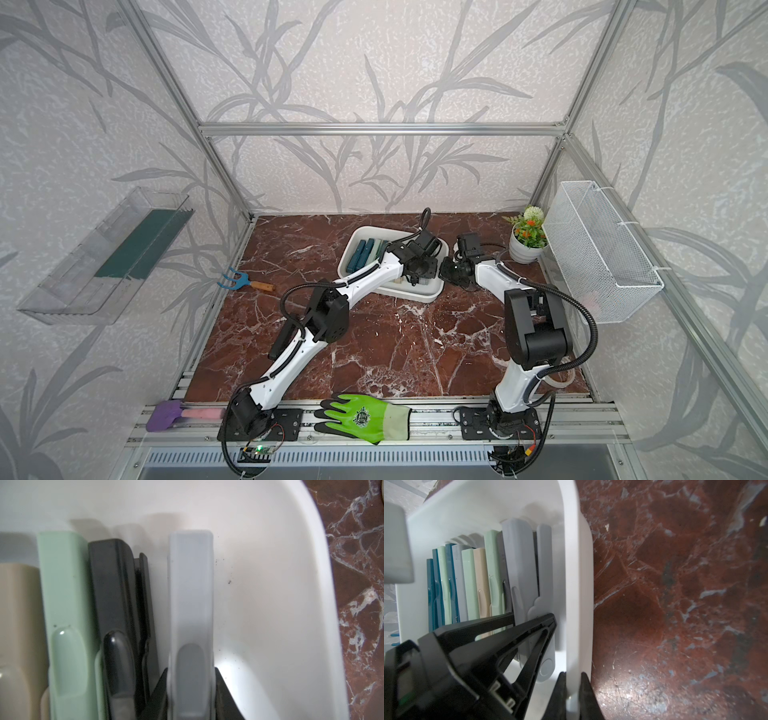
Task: Put the pruning pliers into the storage box
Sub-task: Place the pruning pliers in the storage box.
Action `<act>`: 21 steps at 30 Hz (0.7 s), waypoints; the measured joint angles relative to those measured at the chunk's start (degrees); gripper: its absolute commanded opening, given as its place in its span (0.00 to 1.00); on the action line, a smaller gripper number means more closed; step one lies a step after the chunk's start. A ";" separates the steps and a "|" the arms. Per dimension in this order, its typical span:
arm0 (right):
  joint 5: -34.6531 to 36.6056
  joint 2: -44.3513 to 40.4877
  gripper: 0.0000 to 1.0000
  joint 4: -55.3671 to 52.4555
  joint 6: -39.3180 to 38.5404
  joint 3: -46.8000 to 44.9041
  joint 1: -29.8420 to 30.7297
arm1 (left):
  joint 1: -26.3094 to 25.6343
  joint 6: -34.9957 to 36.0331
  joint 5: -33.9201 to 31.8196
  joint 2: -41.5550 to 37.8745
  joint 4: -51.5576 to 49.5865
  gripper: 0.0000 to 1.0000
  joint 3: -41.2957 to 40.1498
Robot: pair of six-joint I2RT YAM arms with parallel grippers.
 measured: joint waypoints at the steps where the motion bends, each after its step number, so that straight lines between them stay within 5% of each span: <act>1: 0.00 0.00 0.12 0.00 0.02 -0.02 0.00 | -0.02 -0.07 -0.07 0.09 0.13 0.06 0.00; 21: -0.04 -0.98 0.12 0.37 0.20 -0.90 0.11 | -0.26 -0.52 -2.95 0.09 1.01 0.35 0.09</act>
